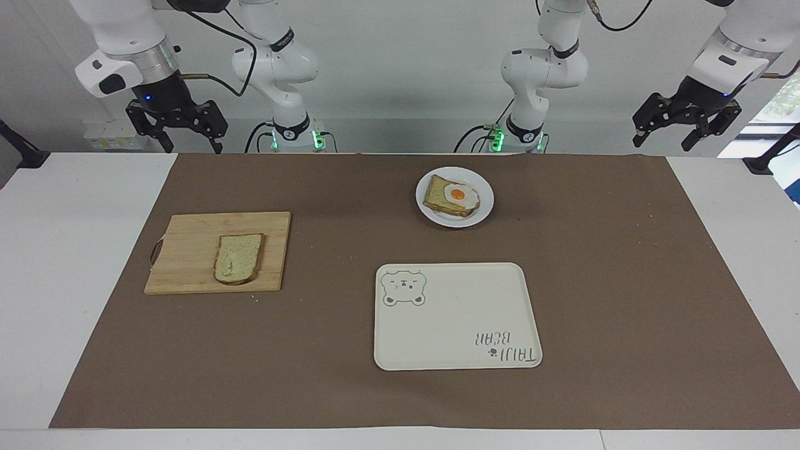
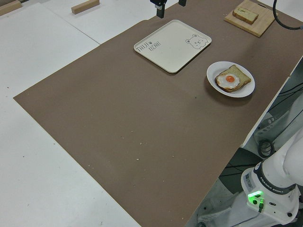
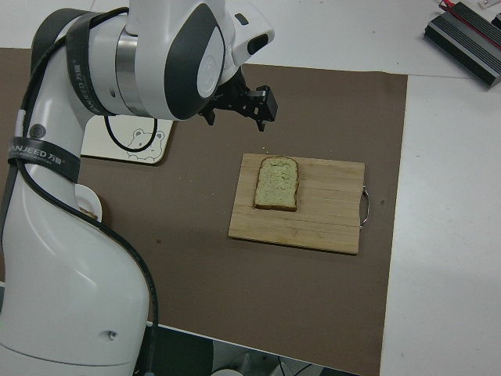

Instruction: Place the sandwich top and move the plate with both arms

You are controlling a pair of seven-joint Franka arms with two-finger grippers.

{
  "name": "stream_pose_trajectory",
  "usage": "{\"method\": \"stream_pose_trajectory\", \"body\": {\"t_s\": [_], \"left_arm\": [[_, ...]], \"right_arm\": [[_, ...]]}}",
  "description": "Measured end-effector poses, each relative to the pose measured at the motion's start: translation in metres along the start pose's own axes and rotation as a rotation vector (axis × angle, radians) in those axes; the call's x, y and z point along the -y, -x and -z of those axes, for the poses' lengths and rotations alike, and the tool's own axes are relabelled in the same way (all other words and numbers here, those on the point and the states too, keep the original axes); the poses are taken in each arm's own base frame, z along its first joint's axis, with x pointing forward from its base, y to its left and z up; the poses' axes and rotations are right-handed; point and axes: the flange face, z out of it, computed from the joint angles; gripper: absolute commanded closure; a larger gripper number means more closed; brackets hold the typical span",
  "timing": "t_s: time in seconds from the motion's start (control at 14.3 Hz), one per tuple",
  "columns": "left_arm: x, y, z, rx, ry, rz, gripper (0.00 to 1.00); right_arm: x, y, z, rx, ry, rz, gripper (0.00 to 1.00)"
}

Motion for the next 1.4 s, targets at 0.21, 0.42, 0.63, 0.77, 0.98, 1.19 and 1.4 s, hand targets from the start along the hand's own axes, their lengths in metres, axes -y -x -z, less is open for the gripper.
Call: {"method": "stream_pose_trajectory", "body": {"t_s": [0.21, 0.42, 0.63, 0.77, 0.98, 1.19, 1.4], "left_arm": [[0.0, 0.0, 0.0, 0.0, 0.0, 0.0, 0.0], [0.0, 0.0, 0.0, 0.0, 0.0, 0.0, 0.0], [0.0, 0.0, 0.0, 0.0, 0.0, 0.0, 0.0], [0.0, 0.0, 0.0, 0.0, 0.0, 0.0, 0.0], [0.0, 0.0, 0.0, 0.0, 0.0, 0.0, 0.0], [0.0, 0.0, 0.0, 0.0, 0.0, 0.0, 0.0], [0.0, 0.0, 0.0, 0.0, 0.0, 0.0, 0.0]], "right_arm": [[0.0, 0.0, -0.001, -0.003, 0.0, 0.0, 0.0], [0.0, 0.0, -0.005, -0.002, 0.0, -0.001, 0.0], [-0.003, -0.005, -0.012, -0.028, 0.0, -0.006, 0.0], [-0.006, -0.006, -0.016, -0.03, 0.0, -0.01, 0.0], [-0.008, -0.006, -0.02, -0.025, 0.0, -0.015, 0.0], [-0.009, -0.008, -0.029, -0.023, 0.0, -0.016, 0.0], [-0.01, -0.012, -0.043, -0.042, 0.0, -0.018, 0.0]]}}
